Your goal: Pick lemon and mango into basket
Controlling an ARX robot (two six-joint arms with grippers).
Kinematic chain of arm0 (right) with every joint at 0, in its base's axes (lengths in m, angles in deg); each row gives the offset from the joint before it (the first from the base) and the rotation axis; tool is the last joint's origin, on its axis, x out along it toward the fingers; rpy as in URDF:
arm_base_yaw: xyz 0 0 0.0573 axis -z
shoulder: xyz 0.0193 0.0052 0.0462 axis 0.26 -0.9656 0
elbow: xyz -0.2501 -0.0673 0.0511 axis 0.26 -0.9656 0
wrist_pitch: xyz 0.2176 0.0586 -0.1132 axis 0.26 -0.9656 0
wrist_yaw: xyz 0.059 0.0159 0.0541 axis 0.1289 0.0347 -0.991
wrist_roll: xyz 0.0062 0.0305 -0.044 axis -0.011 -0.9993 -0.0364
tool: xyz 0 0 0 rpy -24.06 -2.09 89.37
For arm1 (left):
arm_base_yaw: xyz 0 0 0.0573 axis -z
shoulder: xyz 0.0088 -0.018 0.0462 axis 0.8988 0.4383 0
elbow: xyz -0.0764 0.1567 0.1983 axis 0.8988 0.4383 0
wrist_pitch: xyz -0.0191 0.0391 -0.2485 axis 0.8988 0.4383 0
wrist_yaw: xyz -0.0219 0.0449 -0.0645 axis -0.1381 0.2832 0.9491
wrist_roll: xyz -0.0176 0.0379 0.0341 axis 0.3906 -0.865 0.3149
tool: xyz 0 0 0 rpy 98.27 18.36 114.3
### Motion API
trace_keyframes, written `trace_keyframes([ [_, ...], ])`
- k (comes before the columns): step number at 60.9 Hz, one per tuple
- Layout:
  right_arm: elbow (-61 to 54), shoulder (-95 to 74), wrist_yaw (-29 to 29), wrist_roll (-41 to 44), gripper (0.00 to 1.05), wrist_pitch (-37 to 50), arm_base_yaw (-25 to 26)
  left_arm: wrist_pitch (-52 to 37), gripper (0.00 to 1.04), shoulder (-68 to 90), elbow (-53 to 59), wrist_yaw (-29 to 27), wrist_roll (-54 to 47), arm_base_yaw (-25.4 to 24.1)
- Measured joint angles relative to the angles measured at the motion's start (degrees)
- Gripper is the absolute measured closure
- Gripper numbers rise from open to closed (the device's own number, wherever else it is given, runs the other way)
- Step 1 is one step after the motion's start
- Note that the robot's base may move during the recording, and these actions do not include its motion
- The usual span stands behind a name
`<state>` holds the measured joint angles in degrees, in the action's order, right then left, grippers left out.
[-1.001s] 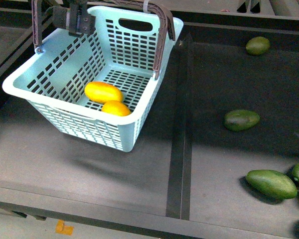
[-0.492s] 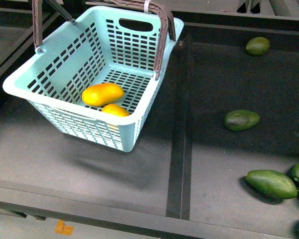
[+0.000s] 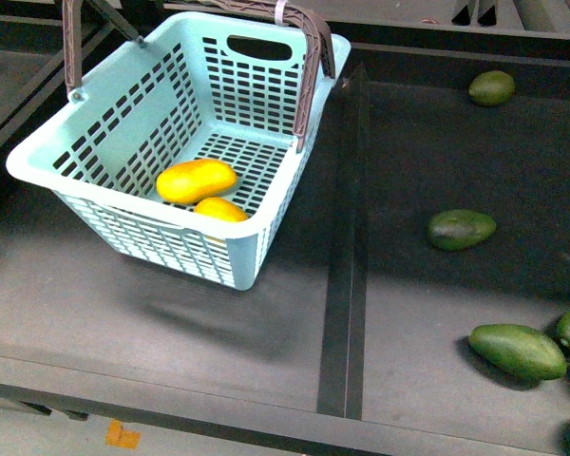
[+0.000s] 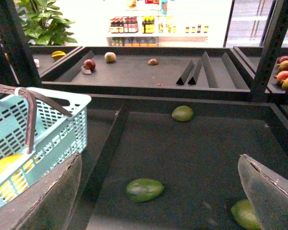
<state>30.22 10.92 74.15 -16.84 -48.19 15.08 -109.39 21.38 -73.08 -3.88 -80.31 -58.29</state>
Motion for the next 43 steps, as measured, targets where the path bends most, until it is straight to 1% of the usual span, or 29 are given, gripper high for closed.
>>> trace_keyframes([
  [6, 0.00, 0.00, 0.00, 0.00, 0.09, 0.00, 0.00, 3.45, 1.01, -5.42, 2.16, 1.09, -0.07, -0.98],
  [8, 0.00, 0.00, 0.00, 0.00, 0.09, 0.00, 0.00, 4.42, 1.01, -6.86, 2.67, 2.16, -0.07, -1.75],
  [10, 0.00, 0.00, 0.00, 0.00, 0.09, 0.00, 0.00, 5.81, 1.01, -8.87, 3.34, 4.68, -0.15, -3.50],
  [15, 0.00, 0.00, 0.00, 0.00, 0.09, 0.00, 0.00, 9.29, 1.01, -13.66, 4.61, 4.94, -0.20, -5.42],
  [43, 0.00, 0.00, 0.00, 0.00, 0.09, 0.00, 0.00, 29.33, 1.01, -37.24, 7.17, 5.49, -0.24, -5.46],
])
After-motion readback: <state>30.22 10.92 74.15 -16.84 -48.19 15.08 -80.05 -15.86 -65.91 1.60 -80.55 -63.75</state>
